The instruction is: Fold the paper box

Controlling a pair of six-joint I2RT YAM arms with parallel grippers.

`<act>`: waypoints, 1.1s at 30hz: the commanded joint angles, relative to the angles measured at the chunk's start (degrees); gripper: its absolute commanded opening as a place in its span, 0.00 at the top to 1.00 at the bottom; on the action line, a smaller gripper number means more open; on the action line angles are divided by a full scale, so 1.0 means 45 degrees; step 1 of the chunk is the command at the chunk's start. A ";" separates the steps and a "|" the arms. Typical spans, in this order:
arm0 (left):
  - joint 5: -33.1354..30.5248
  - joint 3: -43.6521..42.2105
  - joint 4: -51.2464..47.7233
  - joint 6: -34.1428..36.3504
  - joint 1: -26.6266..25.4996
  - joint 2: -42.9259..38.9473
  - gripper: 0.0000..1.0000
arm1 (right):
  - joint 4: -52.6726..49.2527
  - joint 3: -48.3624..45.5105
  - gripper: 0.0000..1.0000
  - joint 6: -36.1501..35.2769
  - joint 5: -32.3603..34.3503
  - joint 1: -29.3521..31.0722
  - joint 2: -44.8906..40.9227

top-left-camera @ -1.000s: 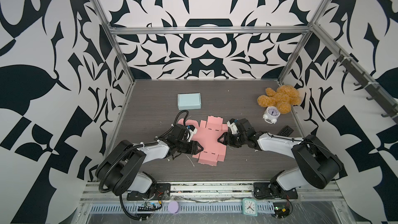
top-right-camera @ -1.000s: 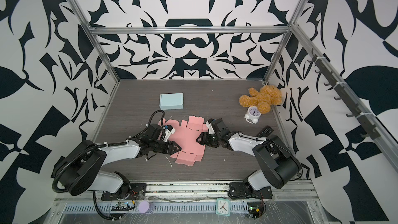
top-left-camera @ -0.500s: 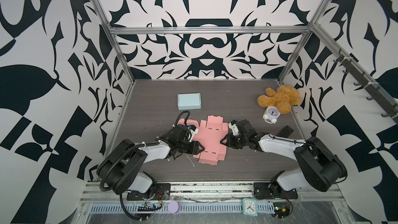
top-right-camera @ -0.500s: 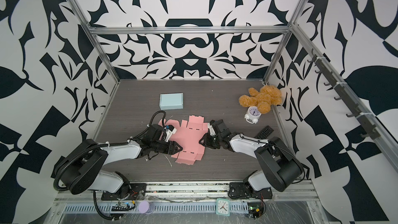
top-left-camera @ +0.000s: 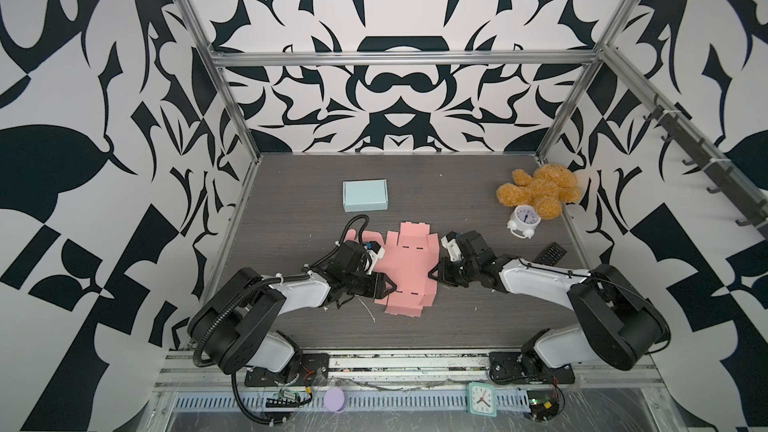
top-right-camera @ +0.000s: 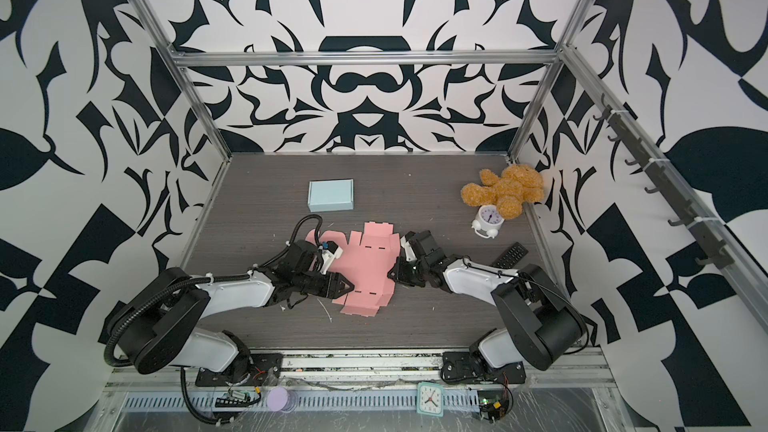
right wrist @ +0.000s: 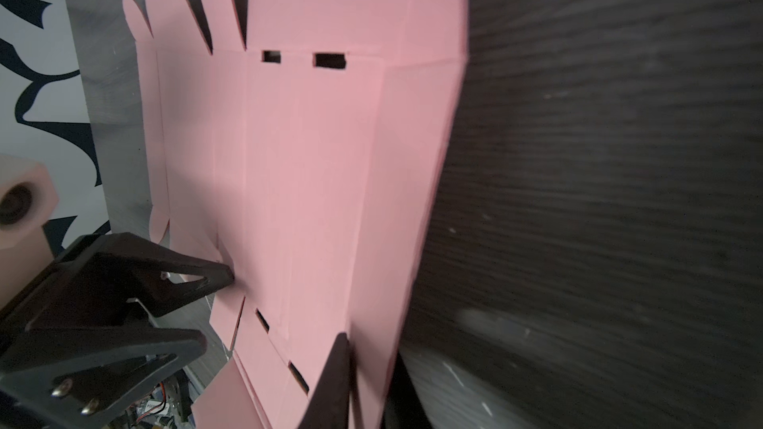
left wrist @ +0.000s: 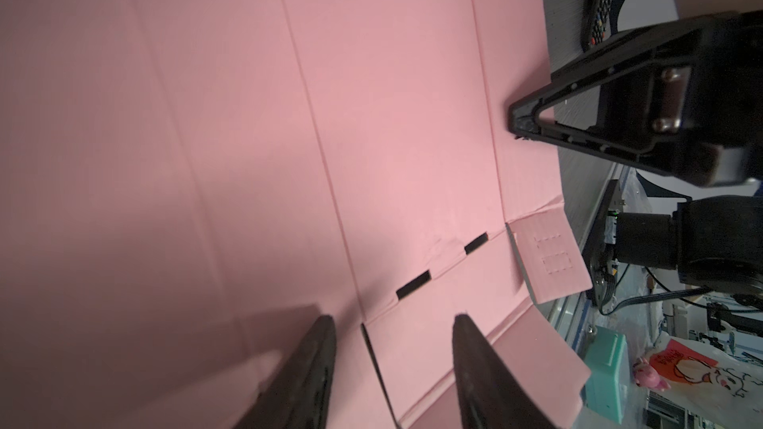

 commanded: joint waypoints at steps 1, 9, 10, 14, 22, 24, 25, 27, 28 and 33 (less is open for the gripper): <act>0.0010 -0.0348 -0.0604 -0.0124 -0.0141 -0.0110 0.50 | -0.0768 0.0527 0.87 -0.0608 0.0368 -0.0057 -0.0253; -0.0032 -0.0065 -0.1276 -0.0341 -0.0141 -0.1289 0.46 | -0.3277 0.1530 0.97 -0.2369 0.1007 -0.0132 -0.0660; -0.0030 0.0007 -0.1395 -0.0378 -0.0142 -0.1497 0.45 | -0.3718 0.1749 0.98 -0.2669 0.1061 -0.0142 -0.0652; 0.0029 0.0690 -0.1873 -0.0268 -0.0141 -0.1931 0.46 | -0.4835 0.2509 0.98 -0.3588 0.1190 -0.0167 -0.0463; -0.0351 0.2731 -0.1626 -0.0347 0.0197 -0.0293 0.63 | -0.6613 0.3699 0.97 -0.4957 0.1876 -0.0174 -0.0238; -0.0202 0.3260 -0.0996 -0.0649 0.0360 0.0392 0.70 | -0.6969 0.3889 0.97 -0.5110 0.2053 -0.0174 -0.0256; -0.0220 0.3546 -0.0670 -0.0790 0.0395 0.0756 0.73 | -0.7089 0.3987 0.97 -0.5166 0.2131 -0.0177 -0.0275; -0.0250 0.4215 -0.0338 -0.0972 0.0482 0.1459 0.80 | -0.7260 0.4126 0.97 -0.5230 0.2228 -0.0178 -0.0325; -0.0326 0.4548 -0.0210 -0.1003 0.0531 0.1788 0.84 | -0.7299 0.4146 0.97 -0.5258 0.2268 -0.0170 -0.0358; -0.0504 0.5943 -0.0010 -0.1006 0.0773 0.3209 0.95 | -0.7384 0.4089 0.97 -0.5332 0.2252 -0.0171 -0.0455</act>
